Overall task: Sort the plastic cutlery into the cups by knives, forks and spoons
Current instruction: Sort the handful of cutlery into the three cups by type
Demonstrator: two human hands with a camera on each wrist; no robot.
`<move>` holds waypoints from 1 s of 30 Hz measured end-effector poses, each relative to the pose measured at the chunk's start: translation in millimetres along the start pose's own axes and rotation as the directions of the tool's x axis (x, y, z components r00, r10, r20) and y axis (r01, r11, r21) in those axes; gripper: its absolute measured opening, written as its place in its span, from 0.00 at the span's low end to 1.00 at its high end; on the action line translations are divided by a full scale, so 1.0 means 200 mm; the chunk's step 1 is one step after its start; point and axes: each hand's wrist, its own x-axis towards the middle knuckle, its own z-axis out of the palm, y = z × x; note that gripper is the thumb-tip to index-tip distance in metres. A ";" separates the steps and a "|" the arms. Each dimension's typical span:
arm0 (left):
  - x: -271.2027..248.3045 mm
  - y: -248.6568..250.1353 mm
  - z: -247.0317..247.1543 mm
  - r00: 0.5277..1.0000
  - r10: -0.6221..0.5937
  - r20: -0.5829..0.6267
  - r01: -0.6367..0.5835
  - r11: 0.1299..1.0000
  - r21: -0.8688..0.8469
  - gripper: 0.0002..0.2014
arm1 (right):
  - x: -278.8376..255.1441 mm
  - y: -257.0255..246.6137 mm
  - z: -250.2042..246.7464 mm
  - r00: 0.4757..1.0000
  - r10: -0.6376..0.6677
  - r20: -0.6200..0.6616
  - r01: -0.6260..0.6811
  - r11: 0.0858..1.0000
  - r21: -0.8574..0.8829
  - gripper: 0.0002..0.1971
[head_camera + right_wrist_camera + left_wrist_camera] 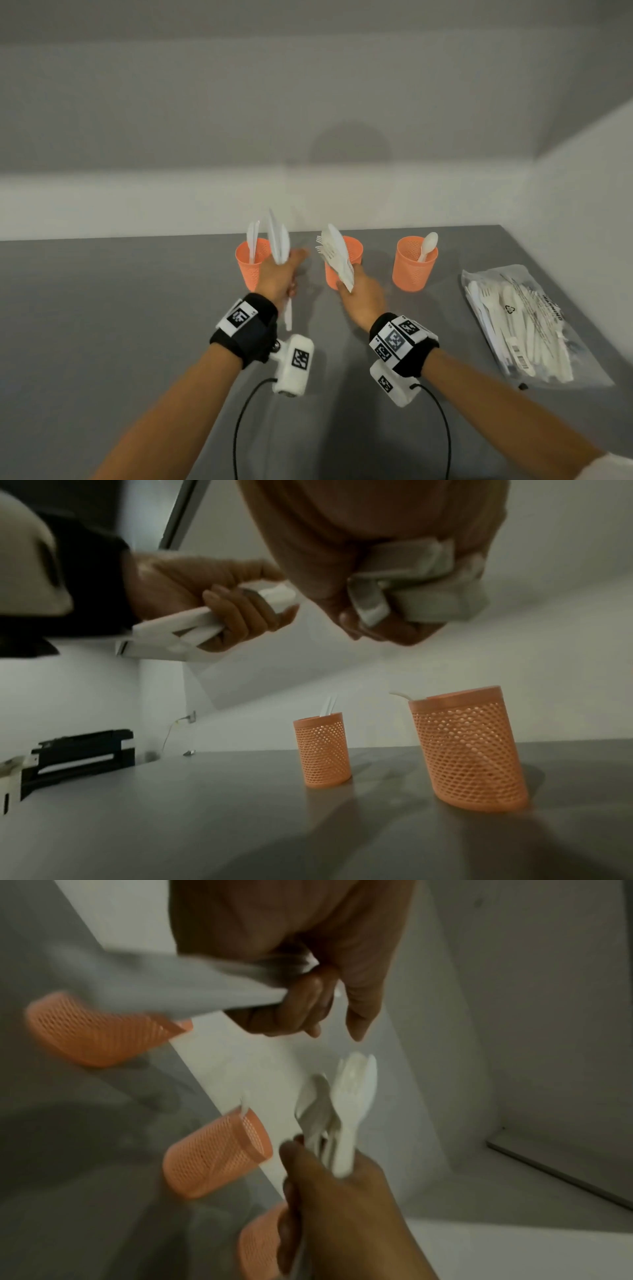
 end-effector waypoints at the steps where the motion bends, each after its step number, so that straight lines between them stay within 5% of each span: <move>1: -0.03 -0.02 0.03 1.000 0.001 0.027 -0.001 1.000 0.009 0.12 | -0.01 -0.01 0.00 1.000 -0.010 -0.019 0.009 0.999 -0.043 0.20; 8: -0.03 0.04 0.13 0.990 0.108 -0.086 -0.108 0.994 0.000 0.02 | -0.04 -0.04 -0.01 0.997 -0.063 -0.048 0.052 0.978 -0.200 0.21; 15: -0.02 0.00 0.22 0.969 0.219 -0.111 -0.206 0.972 0.117 0.08 | -0.03 -0.04 -0.02 0.997 -0.064 -0.038 0.052 0.963 -0.265 0.20; 30: 0.04 0.10 0.18 0.917 0.368 -0.155 -0.350 0.928 0.128 0.11 | 0.02 0.08 0.05 0.992 -0.124 0.034 0.121 0.989 0.087 0.18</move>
